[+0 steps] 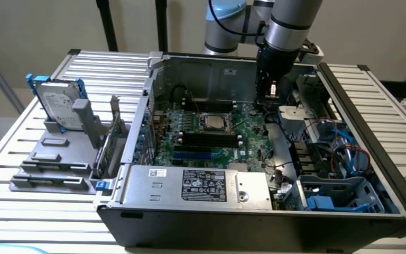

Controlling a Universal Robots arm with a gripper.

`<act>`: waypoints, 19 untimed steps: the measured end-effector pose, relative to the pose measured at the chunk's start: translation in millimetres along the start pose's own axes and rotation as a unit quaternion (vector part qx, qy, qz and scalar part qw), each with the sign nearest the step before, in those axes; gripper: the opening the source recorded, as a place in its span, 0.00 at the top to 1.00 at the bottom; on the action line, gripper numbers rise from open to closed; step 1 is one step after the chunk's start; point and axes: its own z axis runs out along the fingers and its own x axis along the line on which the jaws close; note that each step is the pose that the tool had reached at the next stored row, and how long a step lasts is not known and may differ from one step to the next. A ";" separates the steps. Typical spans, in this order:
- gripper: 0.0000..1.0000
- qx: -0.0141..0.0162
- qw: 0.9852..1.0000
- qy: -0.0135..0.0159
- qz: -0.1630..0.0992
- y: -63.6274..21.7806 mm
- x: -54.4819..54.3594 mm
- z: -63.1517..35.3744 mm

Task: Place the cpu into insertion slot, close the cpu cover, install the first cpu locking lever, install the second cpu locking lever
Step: 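Close the cpu cover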

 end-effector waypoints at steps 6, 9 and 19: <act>0.89 0.000 1.000 0.001 -0.011 0.3 -0.4 10.4; 0.89 0.001 1.000 0.003 -0.015 0.2 -0.5 13.1; 0.89 0.043 0.999 0.006 -0.018 -1.0 0.1 15.1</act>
